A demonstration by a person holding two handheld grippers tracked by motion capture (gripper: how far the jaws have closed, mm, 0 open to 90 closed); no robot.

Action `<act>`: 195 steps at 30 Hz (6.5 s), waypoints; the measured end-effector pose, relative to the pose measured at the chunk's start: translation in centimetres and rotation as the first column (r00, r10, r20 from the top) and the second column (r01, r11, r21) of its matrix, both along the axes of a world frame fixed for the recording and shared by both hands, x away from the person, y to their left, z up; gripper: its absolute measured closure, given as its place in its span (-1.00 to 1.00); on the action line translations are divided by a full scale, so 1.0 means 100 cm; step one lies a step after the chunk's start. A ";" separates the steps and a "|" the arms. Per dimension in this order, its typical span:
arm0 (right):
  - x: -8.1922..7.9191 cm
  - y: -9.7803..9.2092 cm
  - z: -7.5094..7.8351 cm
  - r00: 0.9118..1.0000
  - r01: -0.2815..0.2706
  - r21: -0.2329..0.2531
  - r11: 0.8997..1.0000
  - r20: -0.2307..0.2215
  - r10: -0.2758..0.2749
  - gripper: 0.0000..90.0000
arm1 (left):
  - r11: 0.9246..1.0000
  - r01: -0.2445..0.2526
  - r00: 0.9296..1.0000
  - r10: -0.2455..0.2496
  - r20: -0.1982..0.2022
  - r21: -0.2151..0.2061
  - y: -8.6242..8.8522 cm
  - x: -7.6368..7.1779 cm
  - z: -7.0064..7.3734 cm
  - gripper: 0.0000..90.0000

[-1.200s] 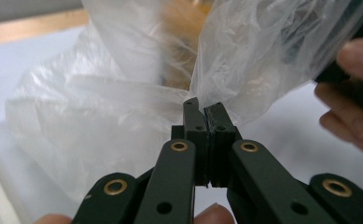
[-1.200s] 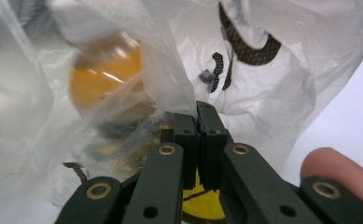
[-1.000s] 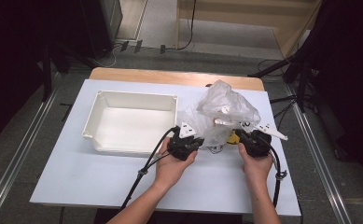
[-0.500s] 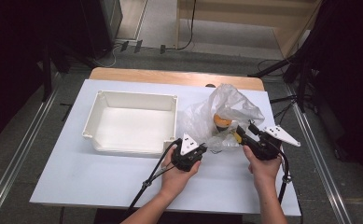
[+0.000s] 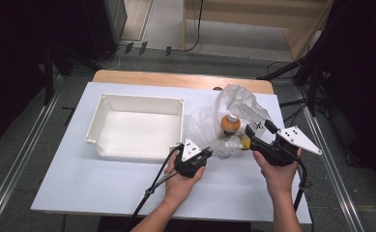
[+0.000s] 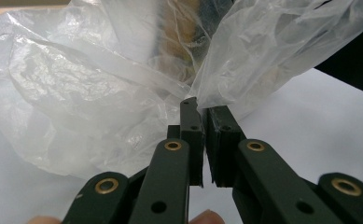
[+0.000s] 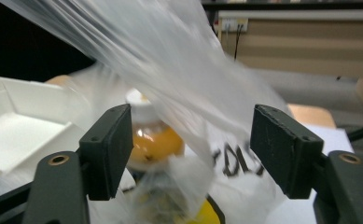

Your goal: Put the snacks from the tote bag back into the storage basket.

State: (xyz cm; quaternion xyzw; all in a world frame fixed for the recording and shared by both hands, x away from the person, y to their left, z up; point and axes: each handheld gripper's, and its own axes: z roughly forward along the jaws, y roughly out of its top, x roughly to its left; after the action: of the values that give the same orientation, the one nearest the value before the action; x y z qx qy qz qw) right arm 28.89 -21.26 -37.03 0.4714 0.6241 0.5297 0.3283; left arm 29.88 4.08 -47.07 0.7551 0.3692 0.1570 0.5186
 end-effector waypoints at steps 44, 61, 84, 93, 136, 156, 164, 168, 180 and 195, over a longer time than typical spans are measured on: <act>0.034 -0.025 -0.078 0.950 0.019 0.003 1.000 -0.312 -0.017 -0.23 | 1.000 -0.002 1.000 0.002 0.010 0.020 -0.001 -0.002 -0.001 0.90; 0.001 -0.029 -0.006 0.995 0.000 0.040 0.999 -0.104 0.004 -0.32 | 1.000 -0.002 1.000 0.002 0.008 0.016 -0.001 -0.002 -0.001 0.86; 0.124 -0.001 -0.049 0.900 0.014 0.017 1.000 -0.435 -0.005 1.00 | 0.989 -0.078 0.997 0.078 0.007 0.123 -0.007 -0.002 -0.003 1.00; 0.112 -0.012 -0.109 0.844 0.064 -0.010 0.998 -0.534 -0.059 1.00 | 0.980 -0.046 0.997 0.056 -0.050 0.191 -0.013 0.002 -0.005 1.00; 0.036 0.044 -0.110 0.859 -0.084 0.030 0.996 -0.504 0.087 1.00 | 0.998 -0.053 0.999 0.053 -0.013 -0.024 -0.016 0.004 0.019 -0.05; 0.044 0.012 -0.086 0.928 0.068 -0.060 0.996 -0.364 -0.085 0.93 | 0.963 -0.160 0.976 0.186 -0.108 0.215 -0.022 0.017 -0.005 0.84; 0.063 -0.006 -0.112 0.855 0.132 -0.149 0.980 -0.483 -0.188 1.00 | 0.965 -0.148 0.980 0.174 -0.101 0.218 -0.008 0.014 -0.005 1.00; 0.057 -0.014 -0.108 0.869 0.119 -0.062 0.991 -0.477 -0.134 0.87 | 0.974 -0.135 0.983 0.154 -0.099 0.180 -0.004 0.012 -0.005 0.85; 0.021 -0.031 -0.046 0.967 0.062 0.131 0.989 -0.254 -0.027 0.75 | 0.998 0.029 0.999 -0.030 0.034 0.049 0.001 -0.019 0.001 0.00; 0.024 0.018 -0.050 0.982 -0.091 0.092 0.992 -0.158 0.105 -0.18 | 0.993 -0.034 0.998 0.039 -0.040 0.113 -0.004 -0.007 -0.004 0.95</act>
State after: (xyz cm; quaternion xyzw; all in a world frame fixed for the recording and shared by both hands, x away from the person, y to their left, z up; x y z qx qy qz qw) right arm 31.34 -19.44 -42.08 0.4949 0.6483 0.5310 0.2297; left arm 29.18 3.71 -47.49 0.7793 0.3844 0.1712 0.4642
